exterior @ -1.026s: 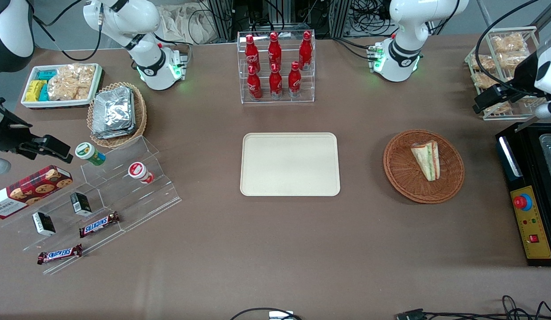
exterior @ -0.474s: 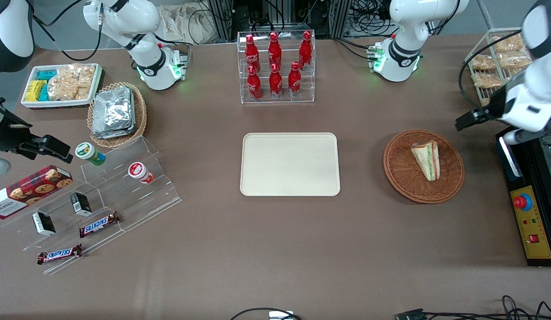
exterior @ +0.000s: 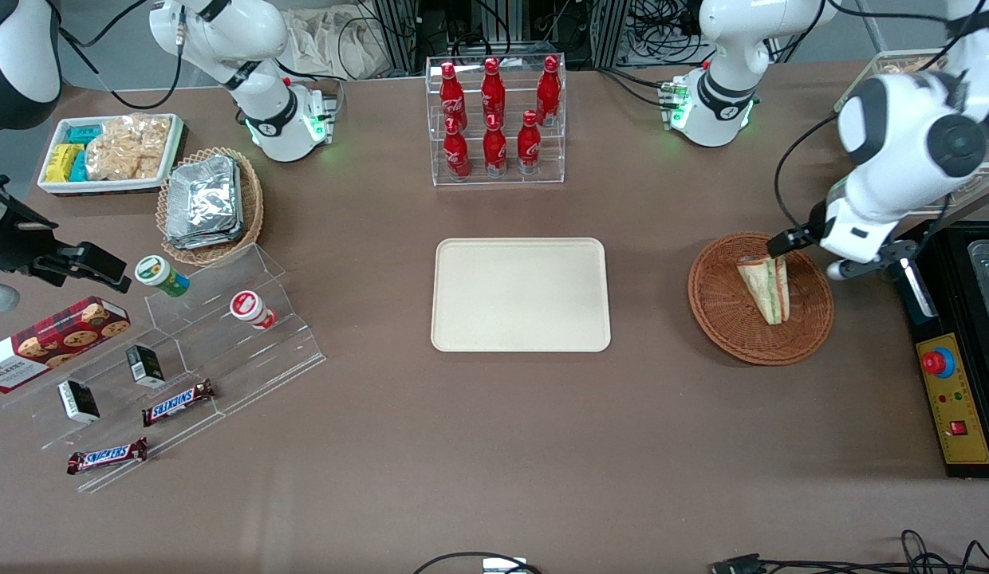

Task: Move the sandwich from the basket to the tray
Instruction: 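Lower the open left gripper over the wrapped sandwich in the wicker basket, then close the left gripper on the sandwich and lift it from the basket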

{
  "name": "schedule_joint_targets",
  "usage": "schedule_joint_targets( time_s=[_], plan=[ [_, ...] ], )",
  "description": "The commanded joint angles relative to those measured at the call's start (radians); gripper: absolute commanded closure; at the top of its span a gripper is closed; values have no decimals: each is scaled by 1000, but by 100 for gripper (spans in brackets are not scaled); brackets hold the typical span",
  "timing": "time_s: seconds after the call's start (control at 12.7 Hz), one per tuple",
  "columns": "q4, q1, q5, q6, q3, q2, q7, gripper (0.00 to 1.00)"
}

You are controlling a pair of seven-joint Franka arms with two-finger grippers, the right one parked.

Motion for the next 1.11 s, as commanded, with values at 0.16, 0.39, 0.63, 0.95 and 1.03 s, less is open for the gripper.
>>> schedule_joint_targets(
  time_s=[0.16,0.39,0.63,0.95,1.03],
  plan=[
    [-118,9,-2,276,-5,171,-17,0],
    [-118,9,18,326,0,225,-14,0],
    [-112,11,73,326,20,229,-13,0],
    [-112,13,161,324,31,224,-13,0],
    [-112,14,161,324,31,224,-13,1]
  ],
)
